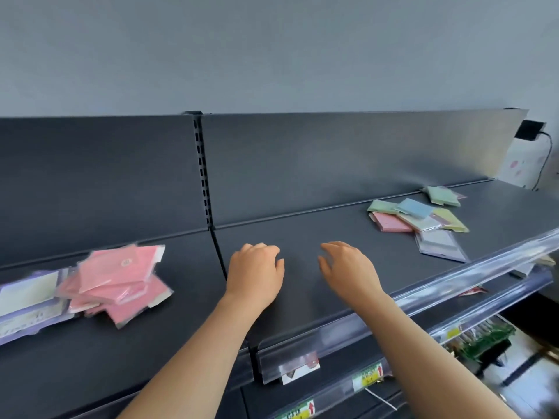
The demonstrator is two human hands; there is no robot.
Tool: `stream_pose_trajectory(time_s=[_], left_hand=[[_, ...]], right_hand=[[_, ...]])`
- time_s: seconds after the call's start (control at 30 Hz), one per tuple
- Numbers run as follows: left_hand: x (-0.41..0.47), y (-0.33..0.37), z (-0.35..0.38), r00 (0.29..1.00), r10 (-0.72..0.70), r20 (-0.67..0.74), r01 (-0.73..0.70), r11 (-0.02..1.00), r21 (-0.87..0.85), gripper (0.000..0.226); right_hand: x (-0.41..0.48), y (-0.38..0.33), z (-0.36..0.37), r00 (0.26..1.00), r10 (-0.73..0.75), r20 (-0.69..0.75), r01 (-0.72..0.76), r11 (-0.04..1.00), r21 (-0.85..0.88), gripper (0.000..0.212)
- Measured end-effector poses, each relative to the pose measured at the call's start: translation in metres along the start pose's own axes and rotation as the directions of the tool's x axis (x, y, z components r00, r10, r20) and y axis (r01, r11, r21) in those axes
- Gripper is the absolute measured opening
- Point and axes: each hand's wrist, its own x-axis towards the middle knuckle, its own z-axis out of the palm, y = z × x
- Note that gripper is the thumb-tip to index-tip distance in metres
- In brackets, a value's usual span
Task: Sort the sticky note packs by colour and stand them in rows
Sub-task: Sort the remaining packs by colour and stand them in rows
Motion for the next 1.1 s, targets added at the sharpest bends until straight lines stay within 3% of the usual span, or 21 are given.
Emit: stream_pose_trajectory(time_s=[0.27, 0.43, 0.63, 0.83, 1.1], left_hand=[[0.040, 0.052, 0.041, 0.999, 0.029, 0.046, -0.029, 0.999, 0.017, 0.031], [0.073, 0.092, 0.065, 0.999, -0.016, 0.031, 0.015, 0.999, 0.036, 0.029], [0.105, 0.129, 0.099, 0.993, -0.113, 0.032, 0.111, 0.992, 0.058, 0.028], [0.113, 0.128, 0.118, 0.980, -0.197, 0.030, 0.195, 0.980, 0.037, 0.029], [0.110, 0.119, 0.120, 0.975, -0.223, -0.016, 0.223, 0.974, -0.036, 0.030]], right_hand=[[0.034, 0.079, -0.004, 0.999, 0.045, 0.018, -0.044, 0.999, -0.029, 0.031], [0.070, 0.142, -0.004, 1.000, 0.003, 0.018, -0.002, 0.997, -0.073, 0.022], [0.116, 0.204, 0.001, 0.995, -0.091, 0.051, 0.098, 0.981, -0.170, 0.035], [0.137, 0.223, 0.012, 0.975, -0.098, 0.198, 0.152, 0.947, -0.281, 0.041], [0.136, 0.224, 0.017, 0.937, -0.281, 0.208, 0.317, 0.933, -0.170, 0.036]])
